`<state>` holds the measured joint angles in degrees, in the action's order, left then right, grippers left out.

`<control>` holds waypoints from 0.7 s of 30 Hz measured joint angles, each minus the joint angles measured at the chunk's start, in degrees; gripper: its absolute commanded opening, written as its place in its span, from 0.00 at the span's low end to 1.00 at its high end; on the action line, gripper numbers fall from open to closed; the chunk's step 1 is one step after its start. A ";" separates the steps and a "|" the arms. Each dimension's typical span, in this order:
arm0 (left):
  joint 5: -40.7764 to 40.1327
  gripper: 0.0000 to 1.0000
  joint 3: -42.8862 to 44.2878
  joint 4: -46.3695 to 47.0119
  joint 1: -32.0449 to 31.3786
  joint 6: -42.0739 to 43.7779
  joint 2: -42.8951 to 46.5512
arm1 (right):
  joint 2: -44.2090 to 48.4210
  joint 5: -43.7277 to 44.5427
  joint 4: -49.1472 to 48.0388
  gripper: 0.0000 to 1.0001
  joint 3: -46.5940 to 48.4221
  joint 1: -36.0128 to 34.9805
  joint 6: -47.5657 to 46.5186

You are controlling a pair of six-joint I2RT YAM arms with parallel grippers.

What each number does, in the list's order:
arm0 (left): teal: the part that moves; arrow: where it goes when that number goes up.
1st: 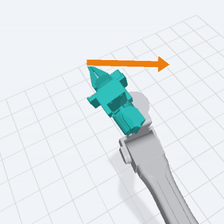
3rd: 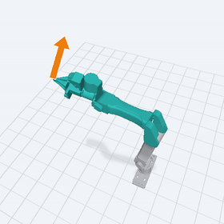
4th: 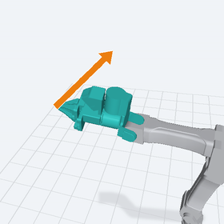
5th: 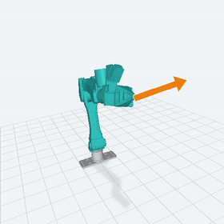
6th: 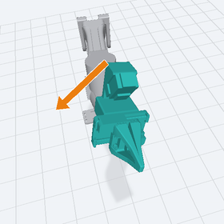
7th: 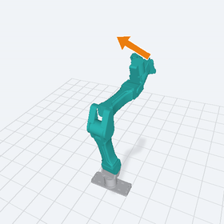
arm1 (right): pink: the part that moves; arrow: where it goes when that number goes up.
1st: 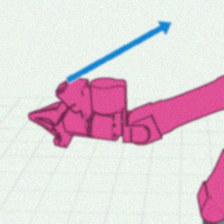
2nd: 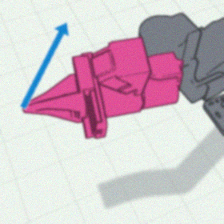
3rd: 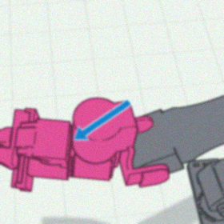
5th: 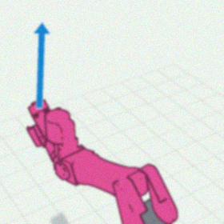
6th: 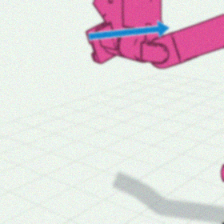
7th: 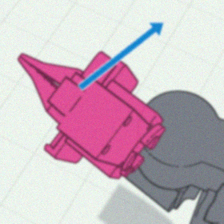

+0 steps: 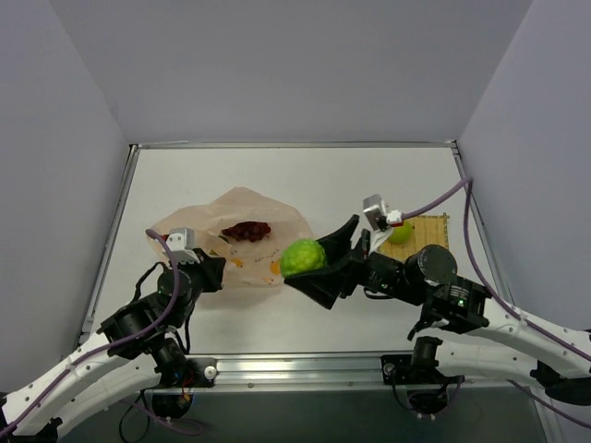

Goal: Take the fake fruits out of the plastic bag

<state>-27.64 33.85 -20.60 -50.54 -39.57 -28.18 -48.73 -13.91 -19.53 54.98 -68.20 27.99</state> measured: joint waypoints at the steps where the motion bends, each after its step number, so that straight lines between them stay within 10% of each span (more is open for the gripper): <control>1: 0.35 0.02 0.00 0.20 0.00 0.02 0.15 | 1.38 4.50 2.38 0.43 -0.02 0.17 -0.66; 13: 3.87 0.02 -0.02 2.51 0.02 0.15 1.79 | 7.04 53.90 24.98 0.45 -8.52 15.61 2.51; 21: 5.35 0.02 -1.99 3.98 0.02 0.15 4.35 | -1.36 52.87 25.22 0.43 -8.79 45.64 3.21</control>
<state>-22.28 31.86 -16.62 -50.52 -39.42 -23.83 -50.09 38.96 5.69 46.19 -22.57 31.20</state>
